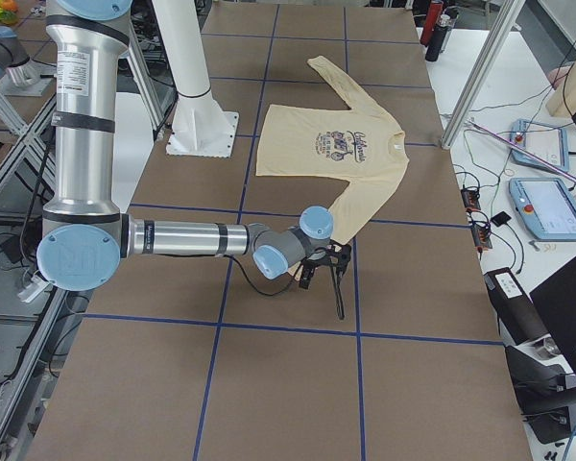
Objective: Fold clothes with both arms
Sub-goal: 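Move the right gripper to the cuff of the sleeve nearest it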
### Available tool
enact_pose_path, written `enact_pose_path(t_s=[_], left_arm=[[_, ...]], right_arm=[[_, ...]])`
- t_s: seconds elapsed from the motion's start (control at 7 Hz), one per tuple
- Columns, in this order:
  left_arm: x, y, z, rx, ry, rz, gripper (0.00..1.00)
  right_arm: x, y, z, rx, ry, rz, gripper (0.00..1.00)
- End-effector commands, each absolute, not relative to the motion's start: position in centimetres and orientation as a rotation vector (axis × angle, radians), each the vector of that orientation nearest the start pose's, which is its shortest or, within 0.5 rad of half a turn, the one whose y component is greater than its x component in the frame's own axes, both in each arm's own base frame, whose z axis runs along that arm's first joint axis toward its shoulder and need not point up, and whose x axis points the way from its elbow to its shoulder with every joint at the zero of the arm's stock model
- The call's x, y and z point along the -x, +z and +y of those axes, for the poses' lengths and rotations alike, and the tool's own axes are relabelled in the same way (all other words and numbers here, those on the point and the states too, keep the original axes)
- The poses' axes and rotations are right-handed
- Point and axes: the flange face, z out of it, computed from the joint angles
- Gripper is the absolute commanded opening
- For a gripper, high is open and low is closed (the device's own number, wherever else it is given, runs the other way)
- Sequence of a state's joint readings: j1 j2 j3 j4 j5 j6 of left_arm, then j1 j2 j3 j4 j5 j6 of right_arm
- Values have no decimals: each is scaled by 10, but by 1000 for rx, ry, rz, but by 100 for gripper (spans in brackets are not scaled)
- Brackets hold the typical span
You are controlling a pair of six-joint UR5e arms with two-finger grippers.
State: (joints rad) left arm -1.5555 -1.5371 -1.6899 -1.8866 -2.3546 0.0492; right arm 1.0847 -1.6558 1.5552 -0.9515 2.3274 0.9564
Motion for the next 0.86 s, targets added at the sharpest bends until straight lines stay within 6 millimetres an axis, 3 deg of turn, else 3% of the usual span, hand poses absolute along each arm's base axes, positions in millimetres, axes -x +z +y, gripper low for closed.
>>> enact_pose_path(t_s=[0.0, 0.14, 0.43, 0.71], left_arm=[[55, 580, -497, -393, 217, 767, 100], [55, 580, -497, -395, 219, 767, 100], [55, 580, -497, -396, 220, 767, 100], [55, 580, -497, -396, 220, 767, 100]], right_arm=[[177, 644, -444, 138, 221, -872, 95], [181, 646, -441, 143, 212, -867, 95], [180, 652, -438, 154, 218, -858, 73], [180, 654, -438, 156, 219, -856, 69]])
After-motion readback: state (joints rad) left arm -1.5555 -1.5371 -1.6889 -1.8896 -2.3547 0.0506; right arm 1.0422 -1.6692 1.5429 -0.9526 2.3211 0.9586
